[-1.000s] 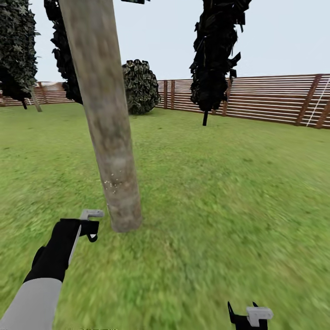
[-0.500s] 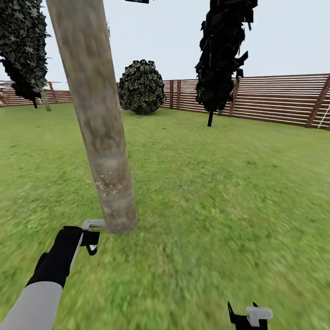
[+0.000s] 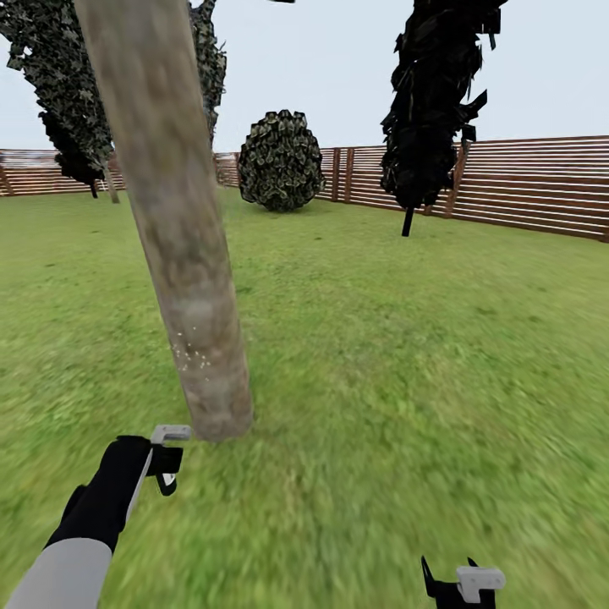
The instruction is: In the garden, pick up the pesticide atomizer on the floor and spray pesticide onto both trees until each tree trunk is fully covered.
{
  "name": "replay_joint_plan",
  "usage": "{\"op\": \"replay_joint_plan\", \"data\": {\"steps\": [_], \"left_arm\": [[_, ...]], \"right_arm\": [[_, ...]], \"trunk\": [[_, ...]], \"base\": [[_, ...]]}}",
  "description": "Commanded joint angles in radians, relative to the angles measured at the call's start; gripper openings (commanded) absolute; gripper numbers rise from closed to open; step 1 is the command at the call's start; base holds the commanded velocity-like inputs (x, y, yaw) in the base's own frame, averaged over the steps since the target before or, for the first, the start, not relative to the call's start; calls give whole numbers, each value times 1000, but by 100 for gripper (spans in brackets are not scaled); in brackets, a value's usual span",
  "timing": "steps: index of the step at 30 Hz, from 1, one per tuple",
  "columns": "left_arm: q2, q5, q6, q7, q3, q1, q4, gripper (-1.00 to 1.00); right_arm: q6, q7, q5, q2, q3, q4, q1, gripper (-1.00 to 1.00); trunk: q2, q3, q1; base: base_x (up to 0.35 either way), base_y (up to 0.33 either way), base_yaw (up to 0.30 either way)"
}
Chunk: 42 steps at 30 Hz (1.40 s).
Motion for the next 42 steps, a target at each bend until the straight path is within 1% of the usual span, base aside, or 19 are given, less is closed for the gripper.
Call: {"op": "replay_joint_plan", "data": {"steps": [1, 2, 3, 4, 6, 9, 10, 11, 14, 17, 18, 20, 23, 31, 33, 36, 37, 40, 42], "left_arm": [[0, -11, 3, -10, 2, -1, 0, -100], [4, -13, -23, -9, 3, -1, 26, -100], [9, -13, -78, 11, 6, -1, 59, -100], [10, -12, -100, 40, 16, -1, 99, -100], [10, -10, -120, 59, 28, -1, 134, -100], [3, -6, -210, 73, 39, 0, 191, -100], [0, -4, -224, 74, 39, 1, 210, -100], [0, -2, -236, 75, 41, 0, 249, -100], [0, 2, -272, 76, 44, 0, 261, -100], [-2, 4, -282, 76, 58, 1, 263, -100], [-2, 4, -284, 76, 62, 11, 263, -100], [-3, 4, -289, 76, 63, 25, 262, -100], [-2, 4, -293, 76, 64, 32, 262, -100], [1, 4, -294, 78, 66, 33, 262, -100], [-1, 4, -300, 78, 92, 33, 262, -100], [-3, 3, -317, 79, 103, 33, 262, -100], [-3, 3, -322, 87, 104, 33, 262, -100], [-4, 6, -326, 153, 105, 33, 262, -100], [-6, 7, -326, 164, 103, 34, 262, -100]], "right_arm": [[-3, 2, 7, 0, -9, 1, -1, 100], [-3, 2, 7, 0, -9, 1, -1, 100], [-3, 2, 7, 0, -9, 1, -1, 100], [-3, 2, 7, 1, -9, 1, -1, 100], [-3, 2, 7, 2, -9, 1, -1, 100], [-3, 2, 7, 3, -9, 1, -1, 100], [-3, 2, 7, 3, -9, 1, -1, 100], [-3, 2, 8, 3, -9, 1, -1, 100], [-3, 2, 9, 3, -9, 1, -1, 100], [-3, 2, 9, 3, -9, 1, -1, 100], [-3, 2, 9, 4, -8, 2, -1, 100], [-3, 2, 9, 4, -8, 2, -1, 100], [-3, 2, 8, 4, -8, 2, -1, 100], [-3, 2, 7, 5, -9, 3, -1, 100], [-3, 2, 7, 4, -9, 3, -1, 100], [-3, 2, 7, 3, -9, 3, -1, 100], [-3, 2, 7, 3, -9, 3, -1, 100], [-3, 2, 7, 3, -9, 3, -1, 100], [-3, 2, 7, 3, -9, 3, -1, 100]], "trunk": [[0, -1, 0], [0, -1, 0], [0, -1, 0], [0, -1, 0], [0, -1, 0], [0, -1, 0], [0, -1, 0], [0, -1, 0], [0, -1, 0], [0, -1, 0], [0, -1, 0], [0, -1, 0], [0, -1, 0], [0, -1, 0], [0, -1, 0], [0, -1, 0], [0, -1, 0], [0, -1, 0], [0, -1, 0]], "base": [[241, -194, 1], [227, -170, 0], [79, -51, 0], [32, -21, 0], [17, -11, 0], [4, -2, 127], [21, 0, 252], [184, -117, 158], [224, -151, 44], [238, -164, 7], [232, -190, 1], [218, -200, 0], [150, -235, 19], [13, -272, 243], [0, -274, 277], [0, -275, 278], [0, -275, 278], [0, -274, 260], [0, -274, 118]]}}
